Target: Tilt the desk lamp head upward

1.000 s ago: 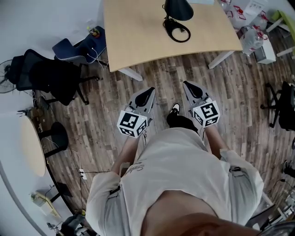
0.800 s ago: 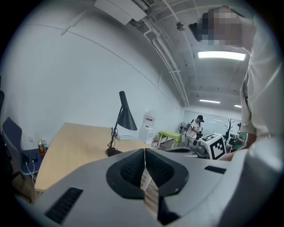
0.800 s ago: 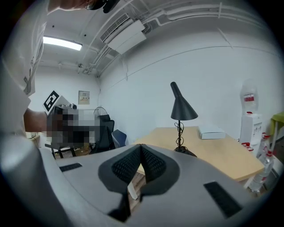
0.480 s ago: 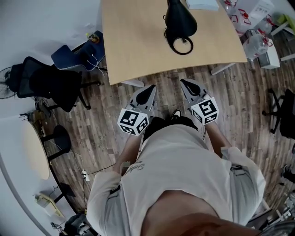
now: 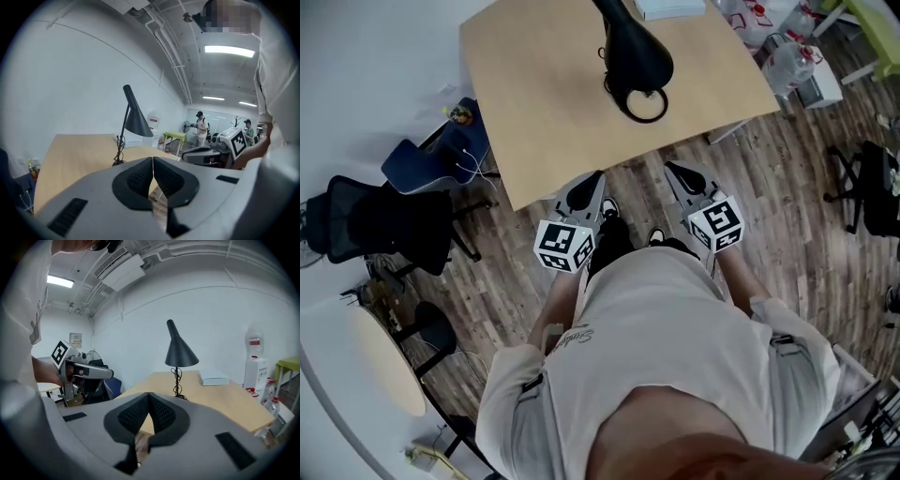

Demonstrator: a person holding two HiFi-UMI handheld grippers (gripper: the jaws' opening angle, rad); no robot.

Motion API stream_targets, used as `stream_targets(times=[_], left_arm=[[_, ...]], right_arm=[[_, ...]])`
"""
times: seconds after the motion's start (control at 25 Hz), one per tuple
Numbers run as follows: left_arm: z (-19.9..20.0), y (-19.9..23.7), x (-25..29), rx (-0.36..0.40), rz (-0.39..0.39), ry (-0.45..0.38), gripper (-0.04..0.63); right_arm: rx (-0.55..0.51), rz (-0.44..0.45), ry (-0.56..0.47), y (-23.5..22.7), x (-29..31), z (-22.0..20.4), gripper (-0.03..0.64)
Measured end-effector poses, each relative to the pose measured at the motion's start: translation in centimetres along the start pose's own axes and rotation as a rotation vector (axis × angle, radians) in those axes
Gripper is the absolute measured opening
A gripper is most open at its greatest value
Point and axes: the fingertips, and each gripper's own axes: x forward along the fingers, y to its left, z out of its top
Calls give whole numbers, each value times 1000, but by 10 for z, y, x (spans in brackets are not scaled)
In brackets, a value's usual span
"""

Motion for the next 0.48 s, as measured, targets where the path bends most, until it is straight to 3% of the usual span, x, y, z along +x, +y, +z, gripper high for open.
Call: stream_targets(times=[0.28,0.48], left_arm=[[36,39,34,25,-117,-36,15],[46,66,45,61,-194,-21,15]], right_arm=[[3,-131,-23,-19,27,34,-6],[-89,-237,-16,-33,47,54,-6]])
